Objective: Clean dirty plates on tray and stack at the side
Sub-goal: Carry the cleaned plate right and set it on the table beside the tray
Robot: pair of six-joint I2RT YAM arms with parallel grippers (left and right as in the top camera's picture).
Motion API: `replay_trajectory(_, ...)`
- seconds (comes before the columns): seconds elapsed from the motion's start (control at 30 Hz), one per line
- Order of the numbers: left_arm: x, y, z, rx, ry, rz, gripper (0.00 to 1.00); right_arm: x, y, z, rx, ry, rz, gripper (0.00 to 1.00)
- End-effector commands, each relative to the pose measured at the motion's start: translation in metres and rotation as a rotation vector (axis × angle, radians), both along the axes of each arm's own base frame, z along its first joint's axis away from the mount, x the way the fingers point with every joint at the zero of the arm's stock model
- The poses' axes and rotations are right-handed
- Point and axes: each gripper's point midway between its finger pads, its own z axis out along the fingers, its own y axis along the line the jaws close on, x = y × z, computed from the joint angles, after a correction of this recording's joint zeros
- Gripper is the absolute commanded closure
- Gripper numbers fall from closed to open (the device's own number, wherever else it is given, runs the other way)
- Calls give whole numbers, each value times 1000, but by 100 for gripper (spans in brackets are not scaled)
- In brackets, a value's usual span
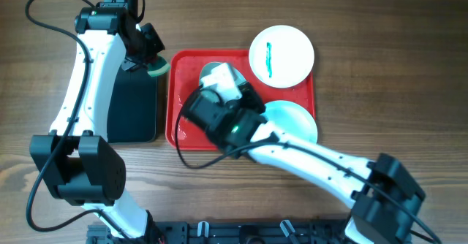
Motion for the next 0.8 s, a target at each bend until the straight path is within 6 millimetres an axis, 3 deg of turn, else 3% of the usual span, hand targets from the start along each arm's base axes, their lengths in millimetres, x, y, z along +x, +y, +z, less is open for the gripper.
replay_trajectory(0.0, 2, -2, 5, -7, -15, 9, 96, -1, 5, 13, 446, 233, 31, 96)
replay_trajectory(0.07, 1, -2, 5, -7, -13, 8, 96, 7, -8, 23, 572, 310, 56, 96)
replay_trajectory(0.17, 1, -2, 5, -7, -11, 8, 96, 24, -52, 39, 758, 373, 4, 96)
replay_trajectory(0.27, 1, -2, 5, -7, -11, 8, 96, 40, -113, 40, 874, 394, -130, 96)
replay_trajectory(0.4, 0, -2, 4, -7, -7, 8, 96, 47, -210, 28, 926, 367, -401, 96)
replay_trajectory(0.43, 0, -2, 4, -7, -7, 8, 96, 47, -224, 26, 930, 354, -438, 96)
replay_trajectory(0.53, -2, -4, 4, -9, 2, 4, 96, 46, -290, 11, 945, 295, -615, 96)
replay_trajectory(0.67, -4, -8, 3, -9, 8, -7, 96, 31, -339, -22, 951, 295, -776, 96)
replay_trajectory(0.77, -4, -13, 3, -9, 7, -19, 96, 26, -353, -48, 946, 303, -823, 96)
